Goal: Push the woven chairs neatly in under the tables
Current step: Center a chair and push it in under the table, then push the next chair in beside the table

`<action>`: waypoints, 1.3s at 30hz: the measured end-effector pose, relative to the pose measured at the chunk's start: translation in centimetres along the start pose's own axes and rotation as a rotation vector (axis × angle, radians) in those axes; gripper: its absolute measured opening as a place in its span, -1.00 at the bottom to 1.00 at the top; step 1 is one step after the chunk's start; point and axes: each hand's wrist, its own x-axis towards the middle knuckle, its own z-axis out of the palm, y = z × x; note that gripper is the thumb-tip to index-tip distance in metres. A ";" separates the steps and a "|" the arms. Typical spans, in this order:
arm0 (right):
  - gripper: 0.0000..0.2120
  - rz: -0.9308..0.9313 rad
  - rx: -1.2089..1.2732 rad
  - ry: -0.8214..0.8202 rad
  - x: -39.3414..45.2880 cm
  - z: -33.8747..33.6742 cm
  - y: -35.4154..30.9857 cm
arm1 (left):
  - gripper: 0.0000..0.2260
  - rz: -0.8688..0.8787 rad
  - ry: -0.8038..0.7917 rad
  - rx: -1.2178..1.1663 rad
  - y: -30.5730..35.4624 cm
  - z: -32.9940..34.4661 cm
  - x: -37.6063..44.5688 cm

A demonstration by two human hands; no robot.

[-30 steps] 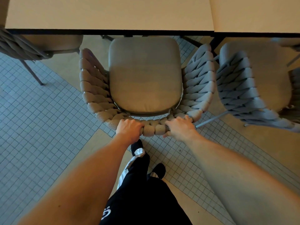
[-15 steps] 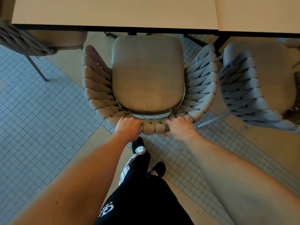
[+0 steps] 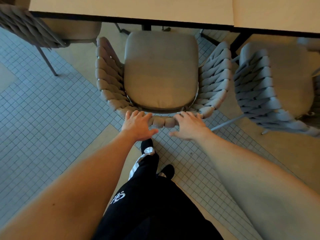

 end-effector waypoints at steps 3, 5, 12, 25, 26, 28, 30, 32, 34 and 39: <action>-0.20 0.001 -0.034 0.017 -1.0 -0.4 -0.7 | -0.24 -0.021 0.042 -0.017 0.1 -0.1 -1.5; -0.19 -0.006 -0.048 0.019 -1.8 -0.6 -1.4 | -0.23 -0.043 0.058 -0.047 0.1 0.0 -2.5; -0.23 -0.059 -0.057 0.056 -3.8 -1.2 -3.6 | -0.26 -0.133 0.084 -0.110 -0.9 0.2 -6.4; -0.25 -0.191 -0.144 -0.025 -3.3 -2.9 -13.7 | -0.28 -0.308 0.087 -0.250 -8.7 0.5 -13.2; -0.22 -0.204 -0.156 -0.031 -2.9 -3.2 -14.9 | -0.27 -0.323 0.087 -0.264 -9.8 0.4 -13.6; -0.20 -0.227 -0.176 -0.030 -2.1 -3.7 -17.7 | -0.27 -0.349 0.089 -0.289 -12.3 0.2 -14.4; -0.19 -0.245 -0.188 -0.030 -1.1 -4.1 -20.7 | -0.28 -0.372 0.098 -0.310 -15.0 -0.1 -15.3; -0.16 -0.257 -0.208 -0.029 -0.2 -4.4 -24.0 | -0.29 -0.392 0.109 -0.326 -17.9 -0.5 -16.1; -0.14 -0.270 -0.220 -0.028 0.9 -4.8 -27.1 | -0.29 -0.413 0.120 -0.325 -20.8 -1.0 -16.9; -0.09 -0.286 -0.218 -0.036 3.9 -5.3 -34.8 | -0.29 -0.477 0.123 -0.358 -28.7 -1.8 -18.8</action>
